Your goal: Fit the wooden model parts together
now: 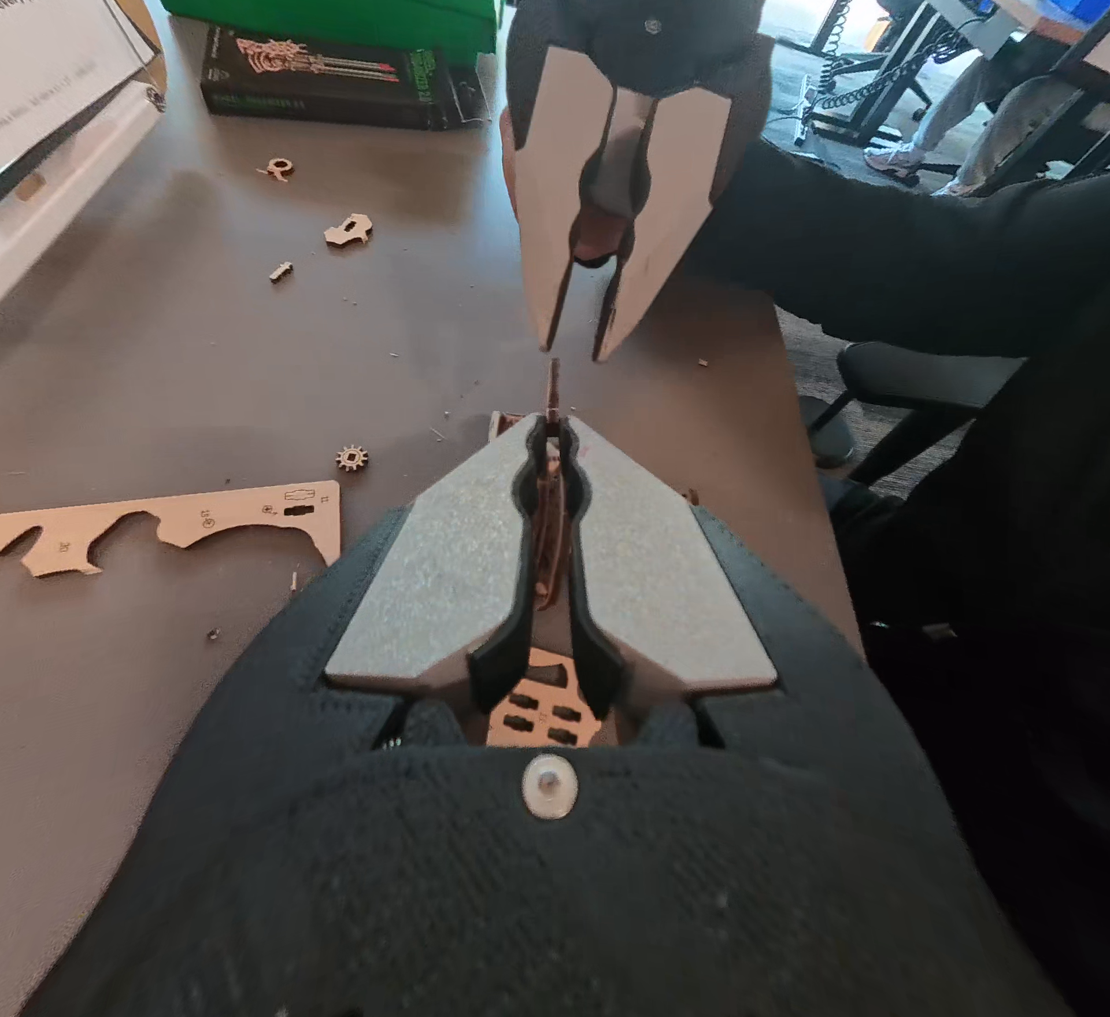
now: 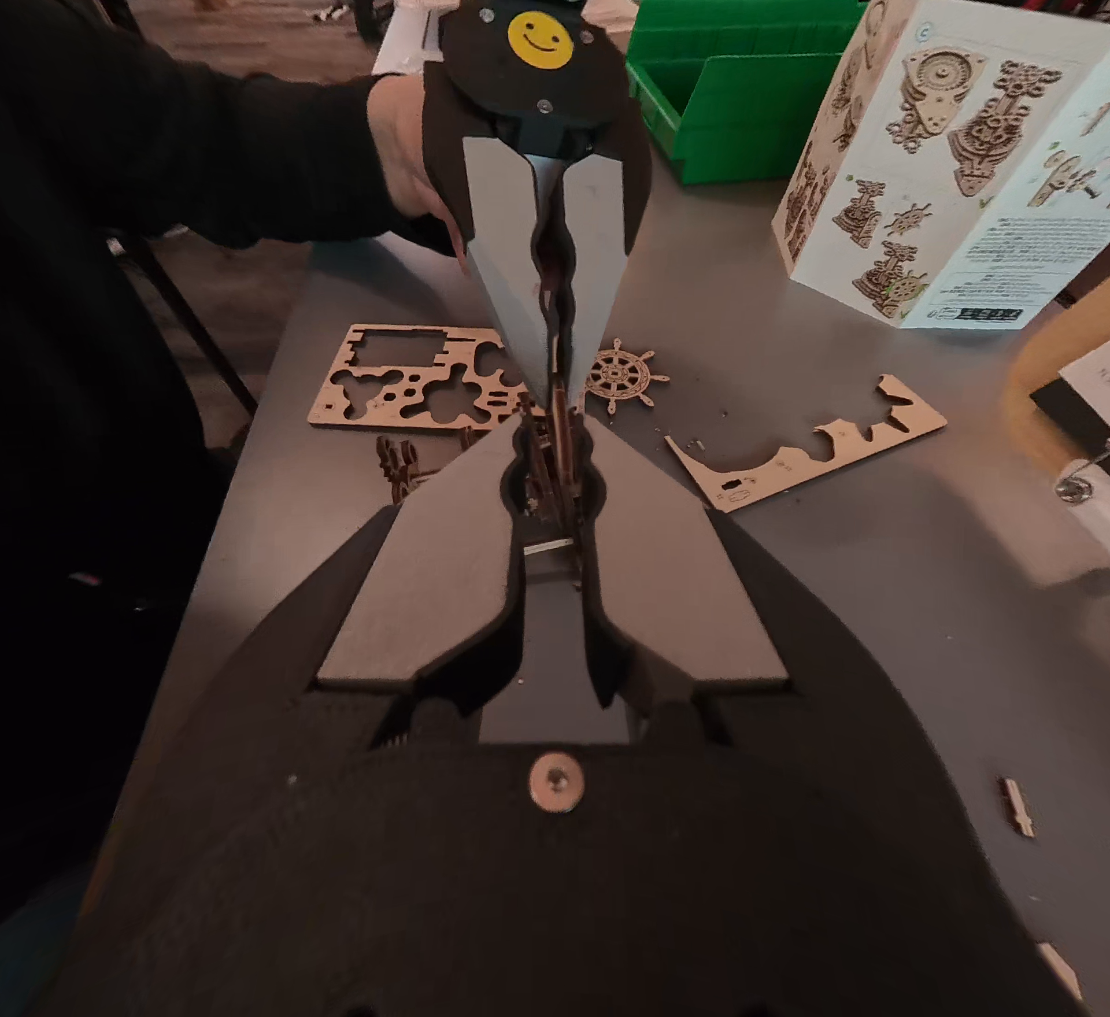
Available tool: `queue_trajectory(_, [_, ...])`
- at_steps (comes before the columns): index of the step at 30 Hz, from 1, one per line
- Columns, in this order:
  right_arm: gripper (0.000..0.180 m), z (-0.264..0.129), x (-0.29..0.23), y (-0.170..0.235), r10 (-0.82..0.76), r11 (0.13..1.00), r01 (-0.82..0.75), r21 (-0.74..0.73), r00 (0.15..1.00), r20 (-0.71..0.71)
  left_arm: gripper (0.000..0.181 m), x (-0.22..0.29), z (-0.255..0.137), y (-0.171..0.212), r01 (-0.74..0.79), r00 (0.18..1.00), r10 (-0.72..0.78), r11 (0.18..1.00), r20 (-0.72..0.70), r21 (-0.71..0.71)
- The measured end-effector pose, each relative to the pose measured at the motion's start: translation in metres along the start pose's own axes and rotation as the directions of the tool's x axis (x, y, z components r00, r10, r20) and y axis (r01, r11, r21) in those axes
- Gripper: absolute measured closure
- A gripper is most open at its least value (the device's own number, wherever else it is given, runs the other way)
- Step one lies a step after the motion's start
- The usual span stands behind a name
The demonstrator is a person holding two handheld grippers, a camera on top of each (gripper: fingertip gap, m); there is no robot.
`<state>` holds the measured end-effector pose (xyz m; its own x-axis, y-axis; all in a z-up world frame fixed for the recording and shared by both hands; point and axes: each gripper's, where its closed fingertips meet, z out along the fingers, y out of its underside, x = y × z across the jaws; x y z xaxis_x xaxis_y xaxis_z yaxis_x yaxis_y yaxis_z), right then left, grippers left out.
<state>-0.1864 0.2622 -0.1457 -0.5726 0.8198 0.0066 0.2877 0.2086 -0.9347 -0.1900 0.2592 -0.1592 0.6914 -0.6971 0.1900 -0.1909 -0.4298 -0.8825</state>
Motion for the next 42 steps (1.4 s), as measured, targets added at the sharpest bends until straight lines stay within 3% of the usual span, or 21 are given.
queue_trajectory(3, [0.18,0.006,-0.002,0.003,-0.017,1.0,0.016,-0.024,1.0,-0.001,0.179,0.0,0.001,0.001,-0.004,1.0,0.004,1.0,0.007,-0.011])
queue_trajectory(42, [0.179,0.015,-0.006,0.015,0.047,0.996,-0.042,-0.074,0.997,0.057,0.18,0.006,0.006,0.007,0.013,1.0,-0.014,0.999,-0.028,-0.043])
